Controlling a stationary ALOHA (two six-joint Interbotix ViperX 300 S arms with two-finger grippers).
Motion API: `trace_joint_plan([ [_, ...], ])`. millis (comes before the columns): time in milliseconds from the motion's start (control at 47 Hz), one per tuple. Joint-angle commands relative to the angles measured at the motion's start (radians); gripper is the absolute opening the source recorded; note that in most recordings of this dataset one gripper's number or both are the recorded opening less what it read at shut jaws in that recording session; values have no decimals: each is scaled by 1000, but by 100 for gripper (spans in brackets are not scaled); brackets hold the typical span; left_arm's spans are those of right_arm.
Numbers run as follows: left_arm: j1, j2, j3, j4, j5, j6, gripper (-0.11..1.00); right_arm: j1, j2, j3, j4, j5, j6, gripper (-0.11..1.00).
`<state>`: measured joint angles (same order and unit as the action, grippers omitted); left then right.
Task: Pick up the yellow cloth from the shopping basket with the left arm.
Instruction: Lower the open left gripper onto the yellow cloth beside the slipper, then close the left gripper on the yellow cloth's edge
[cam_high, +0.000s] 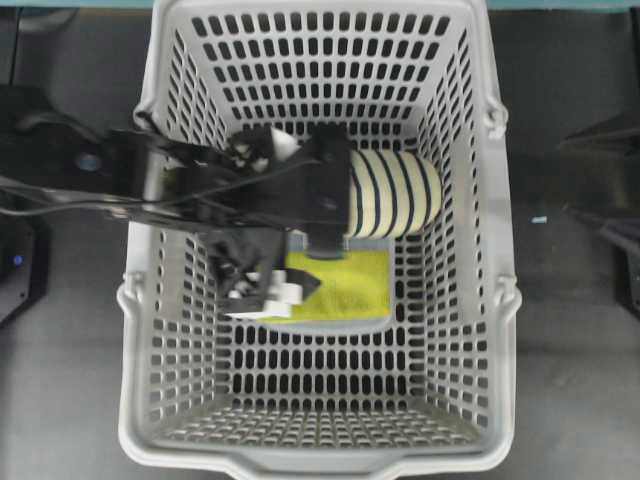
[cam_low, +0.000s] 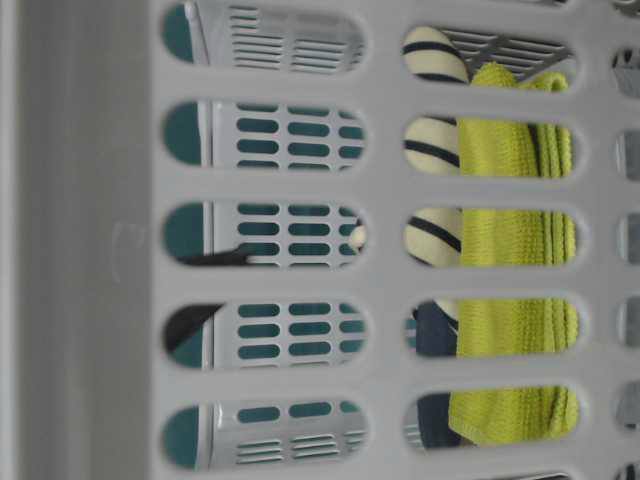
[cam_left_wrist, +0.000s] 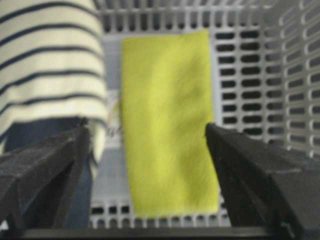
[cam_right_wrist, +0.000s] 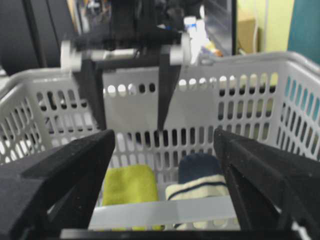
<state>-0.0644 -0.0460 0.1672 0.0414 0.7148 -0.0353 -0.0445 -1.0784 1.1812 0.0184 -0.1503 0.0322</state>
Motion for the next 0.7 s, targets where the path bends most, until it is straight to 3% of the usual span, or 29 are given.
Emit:
trace_joint_plan([
  [0,-2,54,-38,3,3,-2,88,-2,-2,-6,5,-3,2,76],
  [298,-12,176,-29,3,3,0,86,0,-3,2,5,6,2,76],
  [681,-14,190,43,3,2,2,86,-2,-3,5,5,6,2,76],
])
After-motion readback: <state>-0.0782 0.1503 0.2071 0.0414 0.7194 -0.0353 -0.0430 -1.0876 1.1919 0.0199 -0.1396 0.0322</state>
